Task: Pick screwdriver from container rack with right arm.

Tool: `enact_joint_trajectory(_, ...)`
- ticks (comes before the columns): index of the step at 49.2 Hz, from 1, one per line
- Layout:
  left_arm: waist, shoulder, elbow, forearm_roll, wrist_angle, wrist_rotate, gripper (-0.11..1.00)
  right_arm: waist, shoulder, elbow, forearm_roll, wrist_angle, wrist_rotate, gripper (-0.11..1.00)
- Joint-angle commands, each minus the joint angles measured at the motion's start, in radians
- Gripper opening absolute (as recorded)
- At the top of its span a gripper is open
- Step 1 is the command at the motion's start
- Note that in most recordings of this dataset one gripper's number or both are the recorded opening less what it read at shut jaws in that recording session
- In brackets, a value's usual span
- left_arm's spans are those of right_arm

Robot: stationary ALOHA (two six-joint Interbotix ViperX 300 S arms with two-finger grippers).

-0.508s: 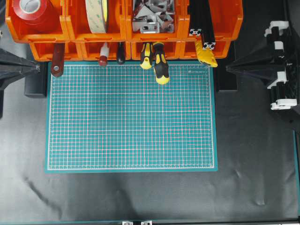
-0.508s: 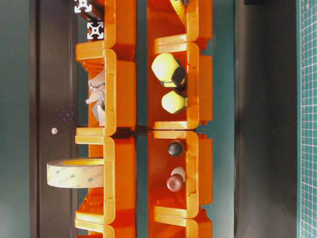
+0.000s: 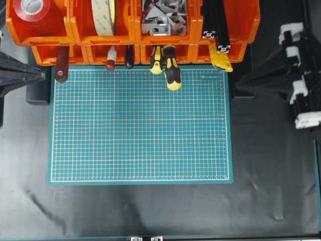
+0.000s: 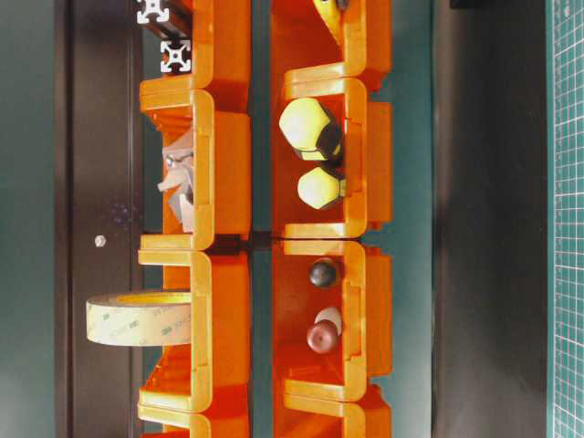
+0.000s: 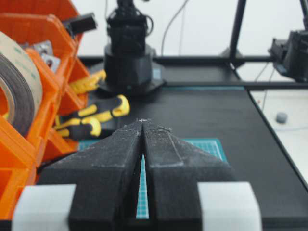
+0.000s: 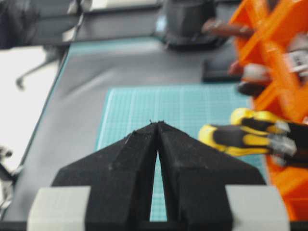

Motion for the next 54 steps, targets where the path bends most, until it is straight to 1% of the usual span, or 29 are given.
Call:
enact_joint_trajectory(1, -0.006, 0.003, -0.031, 0.003, 0.012, -0.003, 0.00, 0.046, 0.087, -0.130, -0.005, 0.107, -0.002, 0.00)
enact_joint_trajectory(5, -0.006, 0.002, -0.031, 0.003, 0.020, -0.003, 0.00, 0.087, 0.178, -0.215, -0.032, 0.212, -0.002, 0.00)
enact_joint_trajectory(12, -0.005, 0.005, -0.031, 0.003, 0.020, -0.002, 0.00, 0.120, 0.307, -0.336, -0.080, 0.396, 0.002, 0.00)
enact_joint_trajectory(14, -0.002, 0.008, -0.032, 0.003, 0.020, -0.002, 0.00, 0.129, 0.345, -0.370, -0.100, 0.434, 0.002, 0.00)
enact_joint_trajectory(17, 0.002, 0.011, -0.031, 0.003, 0.020, -0.002, 0.00, 0.146, 0.402, -0.422, -0.150, 0.485, 0.003, 0.00)
enact_joint_trajectory(20, 0.003, 0.014, -0.031, 0.003, 0.018, -0.002, 0.00, 0.163, 0.460, -0.468, -0.222, 0.538, 0.006, 0.00)
enact_joint_trajectory(24, -0.002, 0.020, -0.031, 0.003, 0.018, -0.002, 0.00, 0.187, 0.537, -0.532, -0.341, 0.629, 0.034, 0.00)
enact_joint_trajectory(26, -0.003, 0.021, -0.032, 0.003, 0.017, -0.002, 0.00, 0.201, 0.572, -0.561, -0.408, 0.681, 0.058, 0.00)
enact_joint_trajectory(29, -0.005, 0.023, -0.031, 0.003, 0.018, -0.002, 0.00, 0.232, 0.618, -0.597, -0.522, 0.764, 0.103, 0.00)
enact_joint_trajectory(32, -0.005, 0.021, -0.032, 0.003, 0.017, -0.002, 0.00, 0.272, 0.655, -0.620, -0.652, 0.844, 0.153, 0.00)
enact_joint_trajectory(37, -0.005, 0.021, -0.031, 0.003, 0.018, -0.002, 0.00, 0.345, 0.696, -0.621, -0.867, 0.965, 0.255, 0.00)
enact_joint_trajectory(38, -0.005, 0.021, -0.031, 0.003, 0.018, -0.002, 0.00, 0.364, 0.706, -0.615, -0.919, 0.999, 0.287, 0.00)
enact_joint_trajectory(40, -0.005, 0.020, -0.031, 0.003, 0.018, -0.002, 0.00, 0.385, 0.715, -0.604, -0.979, 1.039, 0.331, 0.00)
enact_joint_trajectory(43, -0.005, 0.021, -0.031, 0.003, 0.018, -0.002, 0.00, 0.417, 0.726, -0.583, -1.043, 1.088, 0.393, 0.00)
enact_joint_trajectory(47, -0.005, 0.023, -0.031, 0.003, 0.018, -0.002, 0.00, 0.459, 0.736, -0.548, -1.111, 1.131, 0.456, 0.00)
enact_joint_trajectory(50, -0.005, 0.023, -0.031, 0.003, 0.018, -0.002, 0.00, 0.485, 0.747, -0.522, -1.143, 1.154, 0.486, 0.00)
enact_joint_trajectory(54, -0.005, 0.023, -0.031, 0.003, 0.017, -0.002, 0.00, 0.506, 0.758, -0.488, -1.160, 1.164, 0.495, 0.00)
